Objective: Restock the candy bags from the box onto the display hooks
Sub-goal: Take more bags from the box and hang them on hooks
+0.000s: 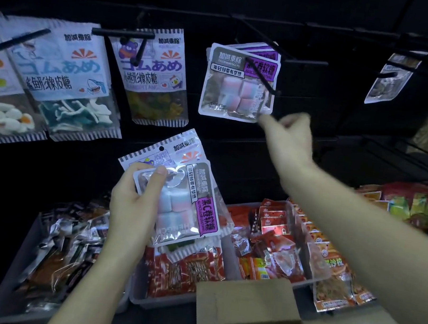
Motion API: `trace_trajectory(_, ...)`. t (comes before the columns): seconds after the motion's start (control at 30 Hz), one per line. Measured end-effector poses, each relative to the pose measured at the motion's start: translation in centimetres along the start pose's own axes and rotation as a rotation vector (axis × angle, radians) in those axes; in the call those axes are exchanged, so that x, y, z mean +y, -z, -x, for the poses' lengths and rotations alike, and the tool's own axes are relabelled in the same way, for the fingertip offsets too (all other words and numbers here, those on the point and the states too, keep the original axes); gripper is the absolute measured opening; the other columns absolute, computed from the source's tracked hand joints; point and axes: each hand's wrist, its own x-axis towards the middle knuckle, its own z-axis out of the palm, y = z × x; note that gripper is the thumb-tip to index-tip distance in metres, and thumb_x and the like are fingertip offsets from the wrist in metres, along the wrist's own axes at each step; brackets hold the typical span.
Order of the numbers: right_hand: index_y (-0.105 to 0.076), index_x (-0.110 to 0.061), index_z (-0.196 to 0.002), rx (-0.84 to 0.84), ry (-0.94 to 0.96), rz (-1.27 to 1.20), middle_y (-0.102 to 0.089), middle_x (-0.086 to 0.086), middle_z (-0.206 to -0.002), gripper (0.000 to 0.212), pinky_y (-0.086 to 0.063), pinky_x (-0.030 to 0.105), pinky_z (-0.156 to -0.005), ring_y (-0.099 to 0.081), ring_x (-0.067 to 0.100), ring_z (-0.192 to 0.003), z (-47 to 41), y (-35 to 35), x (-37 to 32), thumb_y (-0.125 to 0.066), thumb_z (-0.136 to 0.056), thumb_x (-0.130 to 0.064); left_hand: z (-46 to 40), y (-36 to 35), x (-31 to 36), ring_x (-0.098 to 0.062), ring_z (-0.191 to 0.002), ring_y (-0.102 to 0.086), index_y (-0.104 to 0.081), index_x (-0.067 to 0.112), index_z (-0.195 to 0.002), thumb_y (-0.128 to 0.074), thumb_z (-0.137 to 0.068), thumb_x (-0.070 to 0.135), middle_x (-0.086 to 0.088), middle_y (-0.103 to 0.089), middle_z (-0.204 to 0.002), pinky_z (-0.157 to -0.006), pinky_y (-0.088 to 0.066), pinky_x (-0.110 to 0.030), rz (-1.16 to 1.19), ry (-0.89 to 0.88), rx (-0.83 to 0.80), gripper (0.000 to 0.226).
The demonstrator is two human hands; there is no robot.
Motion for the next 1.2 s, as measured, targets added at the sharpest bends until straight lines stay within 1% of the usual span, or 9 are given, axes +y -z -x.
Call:
trace_trajectory(0.1, -0.062, -0.019, -0.09, -0.257, -0.099, -0.019, -0.071, 0.008, -0.092, 0.035, -0.058, 0.048, -0.086, -0.07, 0.032, -0.093, 6.0, 0.0, 3.2, -0.075, -0.08, -0.05, 0.0, 0.2, 0.1, -0.023, -0.076, -0.061, -0.063, 0.037, -0.081, -0.066, -0.092, 0.055, 0.017, -0.063, -0.075, -0.078, -0.057, -0.06, 0.044, 0.056, 0.012, 0.022)
trace_trajectory(0.17, -0.063, -0.017, -0.095, -0.407, -0.132, 0.011, -0.066, 0.004, -0.089, 0.028, -0.055, 0.039, -0.073, -0.067, 0.022, -0.084, 9.3, 0.3, 4.4, -0.075, -0.089, -0.041, 0.3, 0.3, 0.0, -0.039, -0.092, -0.068, -0.065, 0.035, -0.085, -0.065, -0.086, 0.061, 0.005, -0.068, -0.088, -0.087, -0.056, -0.069, 0.083, 0.063, 0.026, 0.026)
trace_trajectory(0.3, -0.063, -0.016, -0.107, -0.522, -0.19, -0.013, -0.065, 0.006, -0.099, 0.032, -0.05, 0.026, -0.071, -0.06, 0.013, -0.086, 12.8, 0.6, 5.4, -0.082, -0.086, -0.032, 1.1, 0.3, -0.3, -0.018, -0.087, -0.065, -0.064, 0.031, -0.087, -0.063, -0.1, 0.043, 0.011, -0.069, -0.087, -0.085, -0.052, -0.046, 0.075, -0.002, 0.057, 0.018)
trace_trajectory(0.6, -0.079, -0.005, -0.1, -0.533, -0.303, -0.252, -0.078, 0.015, -0.105, 0.011, -0.06, 0.038, -0.091, -0.073, 0.022, -0.09, 15.0, -0.7, 5.8, -0.073, -0.093, -0.011, 2.4, 1.1, -0.6, -0.017, -0.072, -0.054, -0.063, 0.036, -0.082, -0.061, -0.103, 0.038, 0.003, -0.057, -0.075, -0.073, -0.046, -0.04, 0.118, 0.019, 0.062, 0.022)
trace_trajectory(0.7, -0.069, 0.006, -0.105, -0.481, -0.31, -0.394, -0.074, 0.023, -0.11, 0.015, -0.06, 0.046, -0.095, -0.073, 0.035, -0.102, 14.8, 0.2, 5.2, -0.065, -0.097, -0.006, 3.0, 2.1, -0.1, -0.008, -0.081, -0.061, -0.063, 0.025, -0.088, -0.059, -0.105, 0.032, 0.013, -0.064, -0.082, -0.08, -0.046, -0.028, 0.035, -0.047, 0.011, 0.019)
trace_trajectory(0.83, -0.069, -0.005, -0.111, -0.415, -0.299, -0.565, -0.076, 0.018, -0.114, 0.015, -0.06, 0.057, -0.09, -0.075, 0.036, -0.1, 12.3, 2.8, 3.3, -0.058, -0.101, -0.004, 4.0, 3.5, 0.7, 0.002, -0.093, -0.064, -0.06, 0.023, -0.085, -0.063, -0.101, 0.027, 0.014, -0.069, -0.092, -0.082, -0.046, -0.013, -0.163, -0.145, -0.07, 0.017)
trace_trajectory(0.97, -0.067, -0.005, -0.117, -0.338, -0.179, -0.559, -0.072, 0.02, -0.124, 0.019, -0.062, 0.058, -0.086, -0.075, 0.036, -0.1, 9.0, 5.5, 0.9, -0.059, -0.101, -0.011, 3.8, 4.5, 1.0, -0.004, -0.091, -0.063, -0.059, 0.02, -0.083, -0.069, -0.098, 0.023, 0.01, -0.066, -0.088, -0.087, -0.047, -0.029, -0.186, -0.173, -0.047, 0.018)
trace_trajectory(1.07, -0.076, -0.017, -0.1, -0.248, -0.032, -0.506, -0.073, 0.02, -0.119, 0.012, -0.051, 0.067, -0.103, -0.067, 0.045, -0.117, 6.9, 6.4, -0.8, -0.07, -0.091, -0.023, 3.8, 5.1, 1.3, -0.008, -0.085, -0.059, -0.056, 0.021, -0.08, -0.072, -0.095, 0.019, 0.015, -0.061, -0.082, -0.09, -0.045, -0.036, -0.194, -0.18, -0.039, 0.022)
trace_trajectory(1.2, -0.077, -0.023, -0.092, -0.244, 0.059, -0.444, -0.075, 0.011, -0.107, 0.009, -0.046, 0.06, -0.111, -0.066, 0.037, -0.118, 5.4, 6.4, -1.9, -0.069, -0.089, -0.027, 4.2, 5.5, 1.8, -0.01, -0.083, -0.057, -0.053, 0.02, -0.078, -0.075, -0.093, 0.014, 0.018, -0.058, -0.079, -0.087, -0.044, -0.038, -0.213, -0.204, -0.04, 0.027)
